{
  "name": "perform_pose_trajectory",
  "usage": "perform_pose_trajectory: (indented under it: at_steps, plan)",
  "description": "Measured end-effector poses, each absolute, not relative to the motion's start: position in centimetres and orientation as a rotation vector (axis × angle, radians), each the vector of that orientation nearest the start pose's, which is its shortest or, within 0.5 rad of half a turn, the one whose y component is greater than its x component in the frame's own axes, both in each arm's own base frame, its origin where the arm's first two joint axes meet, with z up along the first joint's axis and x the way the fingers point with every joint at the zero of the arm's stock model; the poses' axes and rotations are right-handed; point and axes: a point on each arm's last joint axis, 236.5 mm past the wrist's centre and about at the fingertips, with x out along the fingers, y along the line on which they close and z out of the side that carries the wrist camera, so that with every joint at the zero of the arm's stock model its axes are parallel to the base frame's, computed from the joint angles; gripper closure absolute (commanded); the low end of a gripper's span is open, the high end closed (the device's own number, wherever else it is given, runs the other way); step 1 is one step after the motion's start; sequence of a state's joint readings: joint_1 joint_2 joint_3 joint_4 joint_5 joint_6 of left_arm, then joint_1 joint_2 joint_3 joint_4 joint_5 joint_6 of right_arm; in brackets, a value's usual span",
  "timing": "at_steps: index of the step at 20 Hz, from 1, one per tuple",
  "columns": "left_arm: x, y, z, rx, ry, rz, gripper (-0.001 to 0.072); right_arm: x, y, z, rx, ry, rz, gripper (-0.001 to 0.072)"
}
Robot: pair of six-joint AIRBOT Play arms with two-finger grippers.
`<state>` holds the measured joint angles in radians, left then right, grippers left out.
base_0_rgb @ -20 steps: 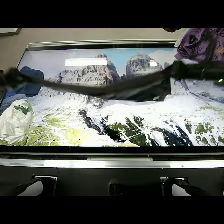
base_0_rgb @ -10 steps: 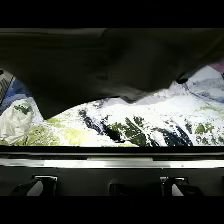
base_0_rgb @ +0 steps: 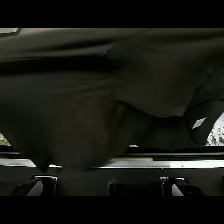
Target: Fold the clothes and pants, and hang the long-sleeved shirts on hangers.
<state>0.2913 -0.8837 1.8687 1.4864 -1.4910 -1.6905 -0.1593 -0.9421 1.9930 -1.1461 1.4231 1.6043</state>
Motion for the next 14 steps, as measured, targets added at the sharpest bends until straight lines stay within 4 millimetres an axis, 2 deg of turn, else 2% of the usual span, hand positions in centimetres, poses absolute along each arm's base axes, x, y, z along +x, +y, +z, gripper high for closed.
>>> perform_pose_trajectory:
  at_steps: [3, 8, 11, 13, 14]
  plan:
    - [32.8, 6.9, 30.7, -0.235, 0.695, 0.208, 0.0695, 36.0, 4.0, 36.5, 0.268, 0.607, 0.223, 0.0678]
    - [42.2, 6.8, 16.4, -0.220, 0.953, 0.177, 0.0696, 47.3, 2.5, 21.6, 0.371, 0.939, 0.188, 0.0678]
    - [47.5, 6.3, 8.4, -0.174, 1.031, 0.193, 0.0696, 52.6, 3.1, 13.0, 0.400, 1.040, 0.171, 0.0678]
    - [50.6, 5.9, 4.4, -0.166, 1.048, 0.204, 0.0696, 55.5, 4.2, 8.1, 0.406, 1.064, 0.166, 0.0678]
    - [52.1, 5.7, 2.7, -0.168, 1.047, 0.206, 0.0696, 56.7, 4.7, 6.3, 0.404, 1.061, 0.160, 0.0678]
